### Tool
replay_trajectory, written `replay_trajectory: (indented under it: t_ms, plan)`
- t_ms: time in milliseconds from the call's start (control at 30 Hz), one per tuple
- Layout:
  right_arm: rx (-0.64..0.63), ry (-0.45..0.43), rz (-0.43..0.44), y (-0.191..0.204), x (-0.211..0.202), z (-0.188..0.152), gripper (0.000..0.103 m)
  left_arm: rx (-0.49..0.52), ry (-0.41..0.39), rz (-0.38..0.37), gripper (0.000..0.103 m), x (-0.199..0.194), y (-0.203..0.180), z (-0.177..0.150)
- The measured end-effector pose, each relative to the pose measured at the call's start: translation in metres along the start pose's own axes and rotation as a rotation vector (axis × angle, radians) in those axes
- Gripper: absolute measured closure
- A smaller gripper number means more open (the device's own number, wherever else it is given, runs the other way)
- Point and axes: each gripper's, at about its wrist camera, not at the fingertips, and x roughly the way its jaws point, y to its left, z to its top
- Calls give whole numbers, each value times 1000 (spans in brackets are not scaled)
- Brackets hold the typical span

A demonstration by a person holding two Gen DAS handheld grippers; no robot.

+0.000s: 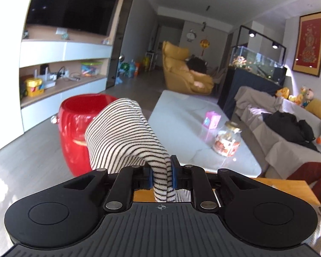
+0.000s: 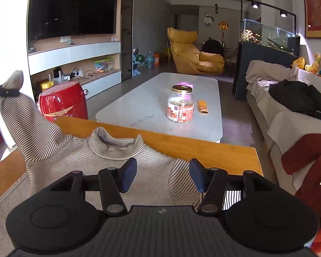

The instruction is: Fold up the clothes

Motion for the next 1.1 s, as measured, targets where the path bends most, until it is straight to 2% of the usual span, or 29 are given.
replay_trajectory:
  t_ms: [167,267,333,367,433,500,600,667,700,800,867,900,1000,1067,1100]
  plan:
    - [36,21,-9,4,-19,-25,41,77,-17,-114,84,4,-64,1]
    - [52,25,-4,3,-24,-31,38,136,10,-201,66,7,-100,-15]
    - [61,24,-6,2,-26,-33,38,178,36,-260,44,7,-121,-29]
    - [65,22,-7,1,-27,-33,37,200,56,-296,41,7,-130,-39]
    - [86,20,-6,-1,-28,-32,37,244,103,-373,28,6,-147,-59]
    - [107,19,0,-3,-27,-30,37,287,149,-440,20,3,-158,-78]
    - [112,18,7,-1,-23,-26,37,373,195,-487,17,-2,-165,-103]
    - [103,17,10,2,-19,-24,37,422,168,-436,16,-5,-162,-110]
    - [100,17,12,4,-18,-23,37,431,147,-384,13,-5,-160,-109]
    - [114,26,31,11,-10,-24,37,413,79,-164,12,8,-146,-93]
    - [131,31,44,17,-7,-28,37,436,33,-17,10,24,-138,-84]
    - [140,35,52,20,-6,-29,37,452,35,28,10,34,-134,-82]
    - [159,46,68,26,-7,-35,37,467,91,70,15,65,-130,-79]
    - [161,50,66,29,-10,-39,37,476,96,84,27,76,-129,-81]
    - [157,51,61,30,-12,-40,37,480,93,88,38,80,-129,-80]
